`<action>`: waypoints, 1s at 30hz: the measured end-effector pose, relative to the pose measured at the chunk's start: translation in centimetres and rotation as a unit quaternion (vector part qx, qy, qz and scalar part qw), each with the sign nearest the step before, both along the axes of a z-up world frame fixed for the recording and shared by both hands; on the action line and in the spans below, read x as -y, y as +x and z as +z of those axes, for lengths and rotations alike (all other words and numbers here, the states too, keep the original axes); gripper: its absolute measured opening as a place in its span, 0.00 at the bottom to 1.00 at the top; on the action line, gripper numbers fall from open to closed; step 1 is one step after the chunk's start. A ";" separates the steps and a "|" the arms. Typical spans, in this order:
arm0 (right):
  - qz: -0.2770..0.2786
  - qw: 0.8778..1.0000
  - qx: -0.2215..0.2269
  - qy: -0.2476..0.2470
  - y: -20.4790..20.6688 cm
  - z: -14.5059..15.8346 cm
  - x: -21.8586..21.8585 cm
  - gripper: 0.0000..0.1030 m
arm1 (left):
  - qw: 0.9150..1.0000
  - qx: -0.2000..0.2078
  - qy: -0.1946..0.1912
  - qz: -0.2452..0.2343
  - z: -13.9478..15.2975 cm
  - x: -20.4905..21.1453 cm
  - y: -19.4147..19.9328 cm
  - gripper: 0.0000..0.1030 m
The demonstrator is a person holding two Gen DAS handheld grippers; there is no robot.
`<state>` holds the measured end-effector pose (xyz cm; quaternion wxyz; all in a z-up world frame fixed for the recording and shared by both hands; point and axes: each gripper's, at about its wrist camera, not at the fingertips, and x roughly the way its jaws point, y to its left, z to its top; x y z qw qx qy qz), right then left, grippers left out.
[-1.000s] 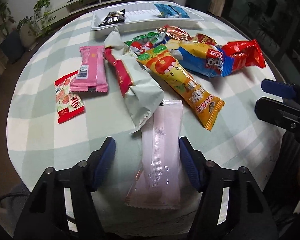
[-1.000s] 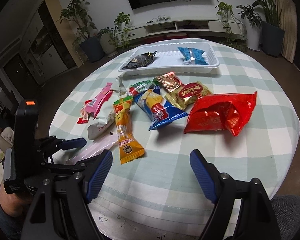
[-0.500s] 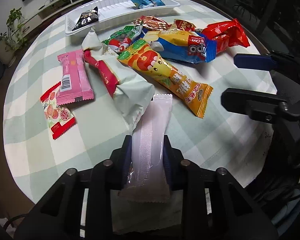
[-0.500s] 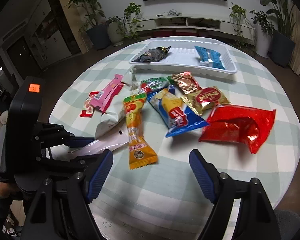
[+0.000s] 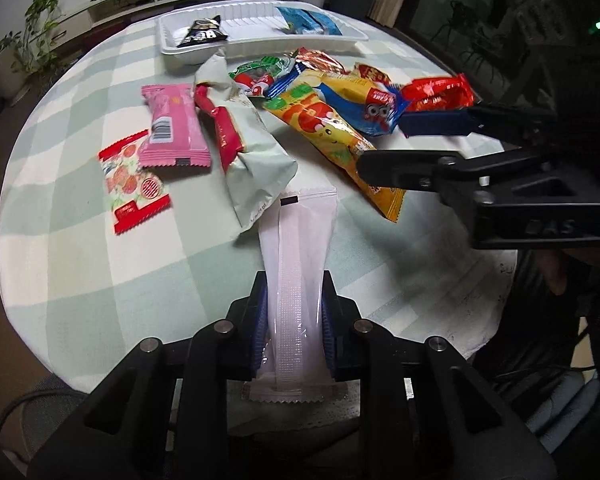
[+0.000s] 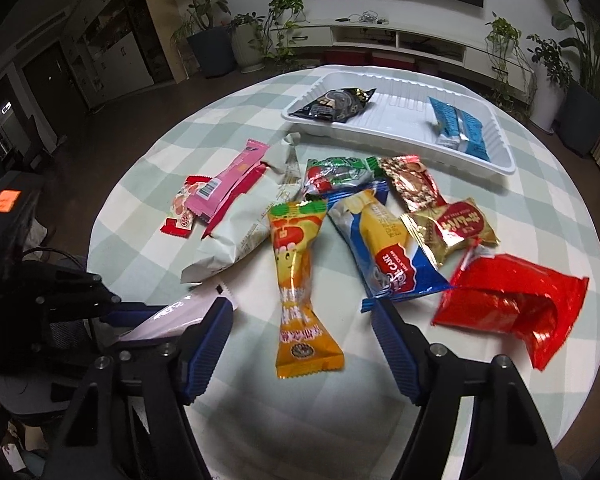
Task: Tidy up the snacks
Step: 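Grasp the pale pink bar with the left tool while the right tool grasps the orange cartoon bar, then lift both bars into the white tray and open both tools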
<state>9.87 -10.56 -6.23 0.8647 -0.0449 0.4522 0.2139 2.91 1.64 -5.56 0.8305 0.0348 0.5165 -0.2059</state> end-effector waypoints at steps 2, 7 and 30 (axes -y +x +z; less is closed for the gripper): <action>0.003 1.000 -0.005 -0.005 0.4 -0.3 -0.5 0.66 | 1.000 0.001 -0.010 0.010 0.0 -0.6 -0.3 0.20; 0.013 1.000 -0.019 -0.018 1.1 -1.2 -1.6 0.58 | 1.000 0.005 -0.021 0.012 0.1 -1.1 -0.9 0.20; 0.002 0.996 -0.039 0.086 -1.7 0.4 1.9 0.17 | 0.997 0.015 -0.073 0.016 2.0 -1.7 -1.3 0.20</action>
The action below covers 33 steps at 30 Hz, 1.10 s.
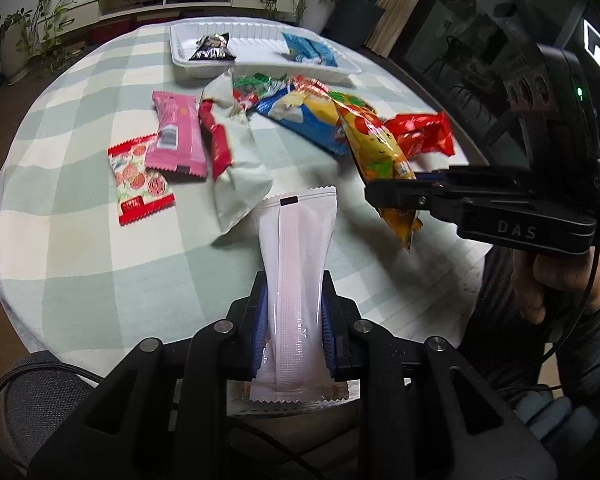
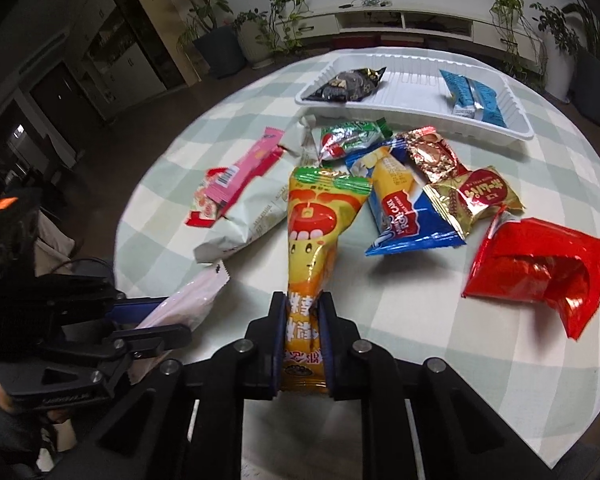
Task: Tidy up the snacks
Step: 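Lift both bars into the white tray and open both tools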
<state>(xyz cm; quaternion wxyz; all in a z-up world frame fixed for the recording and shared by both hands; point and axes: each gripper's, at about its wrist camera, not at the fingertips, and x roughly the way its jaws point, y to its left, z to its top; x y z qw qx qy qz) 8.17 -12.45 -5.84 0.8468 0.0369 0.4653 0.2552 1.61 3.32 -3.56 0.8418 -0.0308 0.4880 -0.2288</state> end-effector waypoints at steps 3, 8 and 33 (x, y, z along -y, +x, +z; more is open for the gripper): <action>-0.008 0.999 0.001 0.032 -0.3 1.3 1.5 0.17 | 1.000 0.012 -0.018 0.001 1.5 -0.2 0.4 0.20; -0.034 0.996 0.009 0.079 0.4 4.1 4.6 0.17 | 0.999 0.035 -0.034 0.014 4.2 -1.2 2.9 0.20; -0.083 0.996 -0.009 0.025 23.1 9.0 4.9 0.17 | 0.997 0.037 0.016 0.060 7.9 4.3 33.1 0.20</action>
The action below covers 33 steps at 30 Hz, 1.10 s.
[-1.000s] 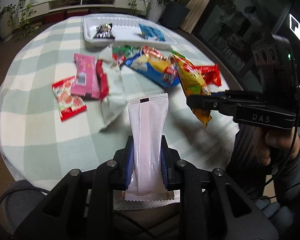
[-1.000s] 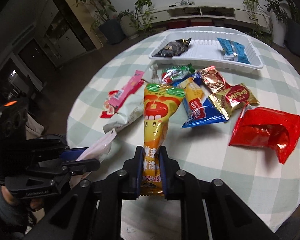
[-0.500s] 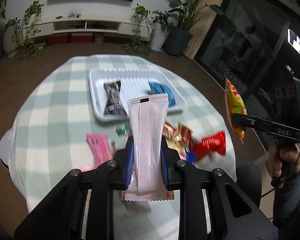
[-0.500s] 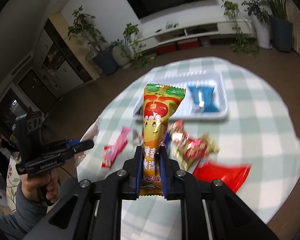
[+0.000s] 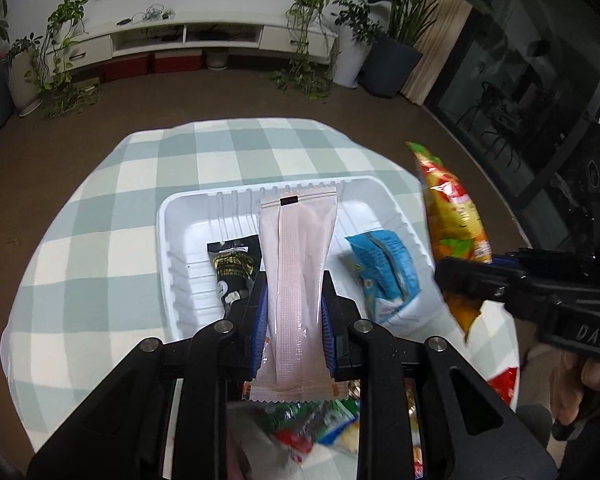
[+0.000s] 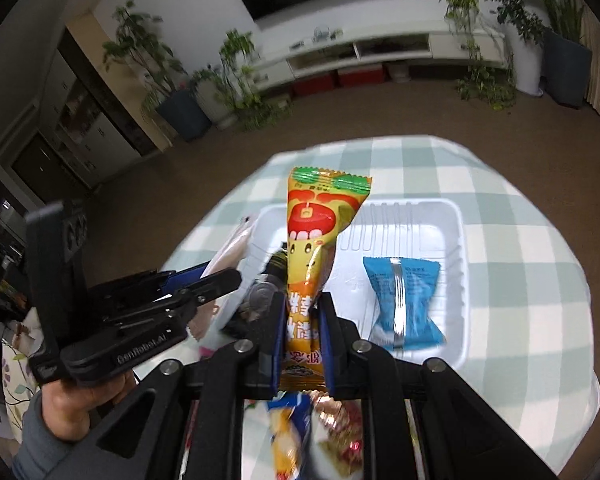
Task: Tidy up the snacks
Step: 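Lift both bars into the white tray and open both tools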
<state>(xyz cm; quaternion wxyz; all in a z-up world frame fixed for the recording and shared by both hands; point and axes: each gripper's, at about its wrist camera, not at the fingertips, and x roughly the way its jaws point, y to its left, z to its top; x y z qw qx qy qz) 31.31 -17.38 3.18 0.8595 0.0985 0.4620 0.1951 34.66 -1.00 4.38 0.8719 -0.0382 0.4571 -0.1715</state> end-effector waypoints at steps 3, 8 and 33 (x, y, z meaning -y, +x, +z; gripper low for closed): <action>-0.001 1.000 -0.025 -0.016 2.4 -2.6 -0.8 0.17 | 1.000 -0.014 0.012 0.004 -2.4 0.6 1.6 0.20; -0.005 0.998 -0.050 -0.031 4.4 -5.8 -1.1 0.17 | 0.999 -0.024 0.040 -0.002 -5.8 1.7 2.5 0.20; -0.015 0.995 -0.071 -0.065 5.7 -9.3 -1.3 0.33 | 0.995 -0.031 0.091 -0.007 -8.4 2.4 2.8 0.27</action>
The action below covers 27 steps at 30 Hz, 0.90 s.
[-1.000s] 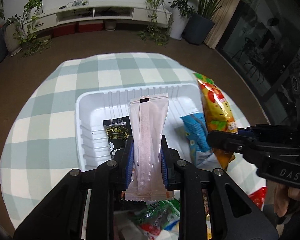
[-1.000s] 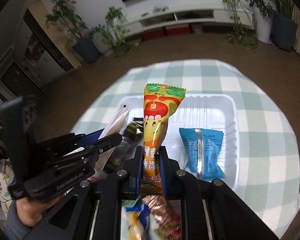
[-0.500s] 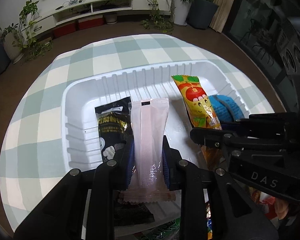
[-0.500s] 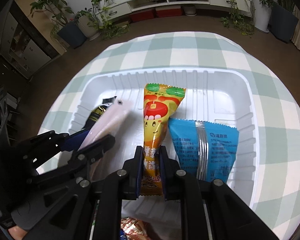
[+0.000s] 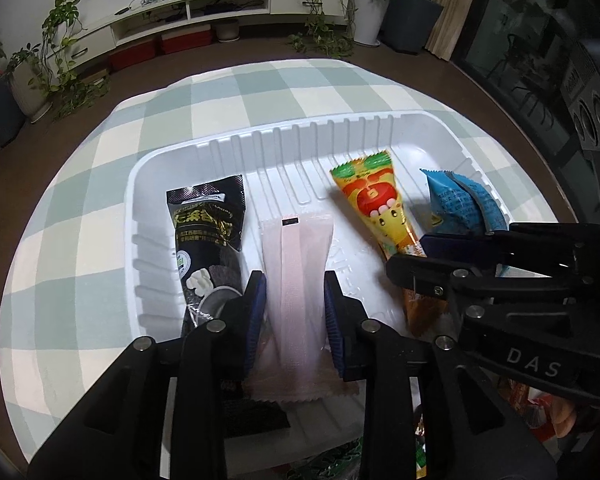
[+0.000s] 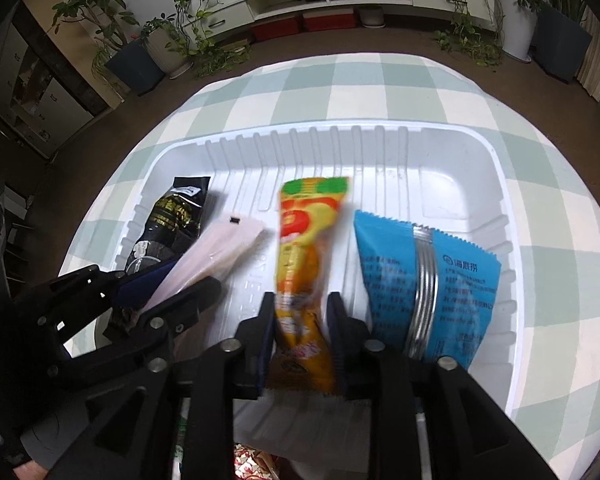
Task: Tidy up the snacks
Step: 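Lift both bars into the white tray and open both tools, then withdraw both tools from the tray toward the remaining snacks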
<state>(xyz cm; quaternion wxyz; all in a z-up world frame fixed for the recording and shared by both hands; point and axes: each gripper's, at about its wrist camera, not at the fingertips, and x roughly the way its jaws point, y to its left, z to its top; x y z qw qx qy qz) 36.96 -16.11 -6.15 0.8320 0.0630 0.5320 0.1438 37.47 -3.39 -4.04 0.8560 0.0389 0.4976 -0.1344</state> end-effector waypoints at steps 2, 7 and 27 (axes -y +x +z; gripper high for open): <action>0.000 1.000 0.007 0.002 -0.4 0.7 0.1 0.40 | 1.000 0.008 -0.005 0.007 0.8 -0.5 -0.5 0.33; -0.009 0.999 0.037 0.012 -1.8 3.8 0.7 0.63 | 0.998 0.045 -0.035 0.025 4.4 -2.7 -2.8 0.65; -0.027 0.969 0.156 0.190 -23.4 7.8 5.1 0.98 | 0.967 0.098 -0.178 0.152 7.6 -14.1 -24.2 1.00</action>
